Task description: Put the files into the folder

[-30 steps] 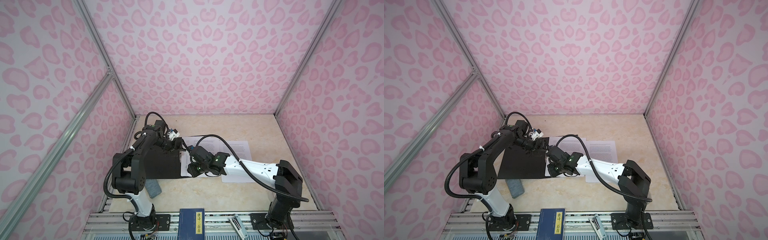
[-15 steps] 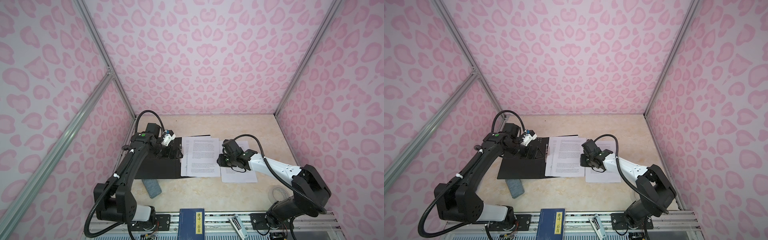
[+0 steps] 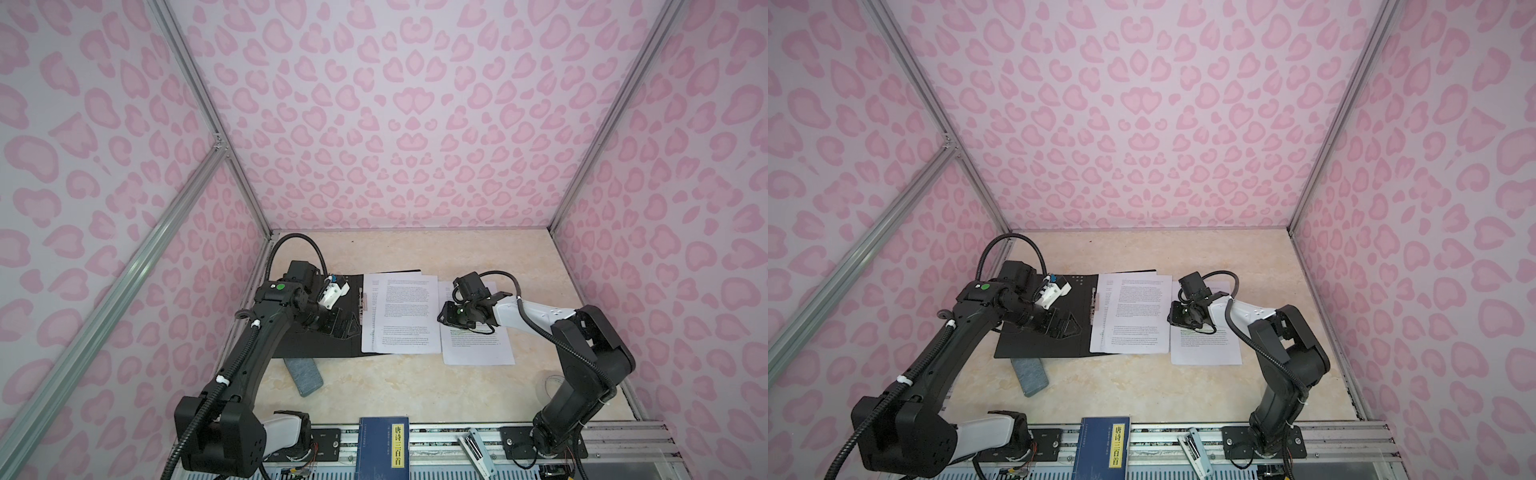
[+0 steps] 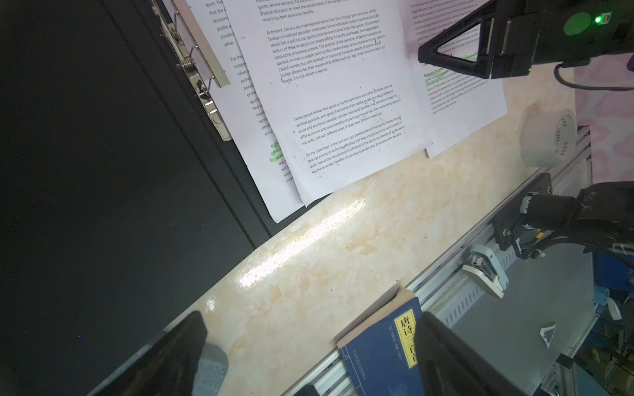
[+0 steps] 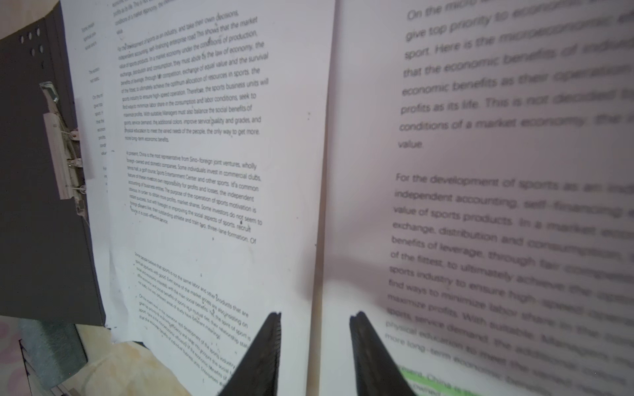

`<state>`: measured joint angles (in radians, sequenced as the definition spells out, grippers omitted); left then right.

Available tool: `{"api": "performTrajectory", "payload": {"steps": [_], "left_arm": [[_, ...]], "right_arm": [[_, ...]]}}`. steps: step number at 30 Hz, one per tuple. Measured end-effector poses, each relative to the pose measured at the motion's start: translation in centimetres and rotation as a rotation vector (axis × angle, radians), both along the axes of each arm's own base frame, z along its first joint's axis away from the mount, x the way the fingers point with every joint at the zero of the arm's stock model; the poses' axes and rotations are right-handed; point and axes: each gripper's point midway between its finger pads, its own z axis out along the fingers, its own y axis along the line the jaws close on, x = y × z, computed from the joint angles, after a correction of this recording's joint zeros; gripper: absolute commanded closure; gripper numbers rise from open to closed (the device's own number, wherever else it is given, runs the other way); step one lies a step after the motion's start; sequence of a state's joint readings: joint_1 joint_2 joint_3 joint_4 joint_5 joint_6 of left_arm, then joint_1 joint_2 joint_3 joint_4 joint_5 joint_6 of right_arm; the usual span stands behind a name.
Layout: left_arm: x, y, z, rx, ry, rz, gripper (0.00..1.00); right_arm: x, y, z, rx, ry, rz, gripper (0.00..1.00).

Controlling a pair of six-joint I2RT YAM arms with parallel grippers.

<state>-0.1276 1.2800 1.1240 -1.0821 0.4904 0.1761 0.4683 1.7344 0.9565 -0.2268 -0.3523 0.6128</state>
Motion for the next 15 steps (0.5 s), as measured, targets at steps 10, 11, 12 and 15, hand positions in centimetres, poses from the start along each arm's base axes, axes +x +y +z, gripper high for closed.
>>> {"api": "performTrajectory", "payload": {"steps": [10, 11, 12, 15], "left_arm": [[0.0, 0.0, 0.1, -0.004, -0.001, -0.001, 0.02], [0.0, 0.0, 0.1, -0.004, -0.001, -0.001, 0.02], [0.0, 0.0, 0.1, -0.004, -0.001, -0.001, 0.02], [0.0, -0.1, 0.0, -0.004, 0.000, 0.000, 0.02]], "right_arm": [[1.2, 1.2, -0.6, 0.051, 0.008, 0.020, 0.64], [1.3, 1.3, -0.6, 0.055, 0.010, 0.024, 0.64], [1.4, 1.4, -0.6, 0.060, 0.011, 0.028, 0.65], [1.6, 1.8, -0.6, 0.069, 0.011, 0.043, 0.67]]}}
